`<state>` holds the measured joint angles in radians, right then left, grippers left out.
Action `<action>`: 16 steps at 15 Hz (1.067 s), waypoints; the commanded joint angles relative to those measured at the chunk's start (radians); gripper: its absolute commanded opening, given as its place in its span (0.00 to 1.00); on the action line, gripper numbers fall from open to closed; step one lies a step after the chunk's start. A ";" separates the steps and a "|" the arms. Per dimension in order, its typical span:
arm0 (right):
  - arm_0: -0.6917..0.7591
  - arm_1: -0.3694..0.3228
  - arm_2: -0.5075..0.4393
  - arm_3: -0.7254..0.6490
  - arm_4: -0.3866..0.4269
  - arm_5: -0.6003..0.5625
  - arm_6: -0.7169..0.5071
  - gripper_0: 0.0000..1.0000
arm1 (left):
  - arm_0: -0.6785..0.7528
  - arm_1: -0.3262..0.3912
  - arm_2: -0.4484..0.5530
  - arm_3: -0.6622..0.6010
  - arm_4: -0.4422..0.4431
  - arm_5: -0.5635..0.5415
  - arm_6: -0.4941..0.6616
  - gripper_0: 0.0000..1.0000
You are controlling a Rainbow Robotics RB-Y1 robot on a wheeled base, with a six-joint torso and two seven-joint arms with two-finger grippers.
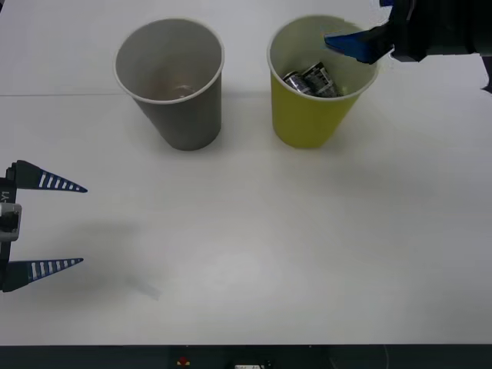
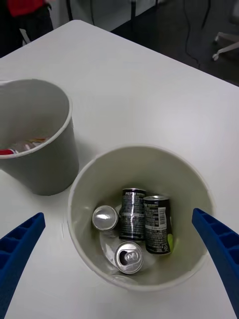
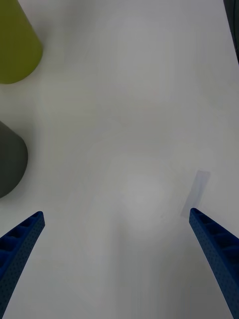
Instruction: Put the can into the green bin and the plastic bottle into the gray bin
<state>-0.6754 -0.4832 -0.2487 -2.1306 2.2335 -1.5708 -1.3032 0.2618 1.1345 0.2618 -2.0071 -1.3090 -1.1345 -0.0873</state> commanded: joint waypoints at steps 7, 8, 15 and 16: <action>0.384 0.001 -0.162 -0.192 -0.301 0.000 0.194 1.00 | 0.000 0.000 0.000 0.000 0.000 0.000 0.000 1.00; 0.408 0.001 -0.167 -0.198 -0.324 0.000 0.203 1.00 | 0.000 0.000 0.000 0.000 0.000 0.000 0.000 1.00; 0.531 0.001 -0.173 -0.215 -0.330 0.000 0.401 1.00 | 0.000 0.000 0.000 0.000 0.000 0.000 0.000 1.00; 0.548 0.001 -0.172 -0.215 -0.328 0.000 0.421 1.00 | 0.000 0.000 0.000 0.000 0.000 0.000 0.000 1.00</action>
<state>-0.1398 -0.4818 -0.4218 -2.3456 1.9035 -1.5708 -0.8977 0.2618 1.1345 0.2618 -2.0072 -1.3090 -1.1345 -0.0873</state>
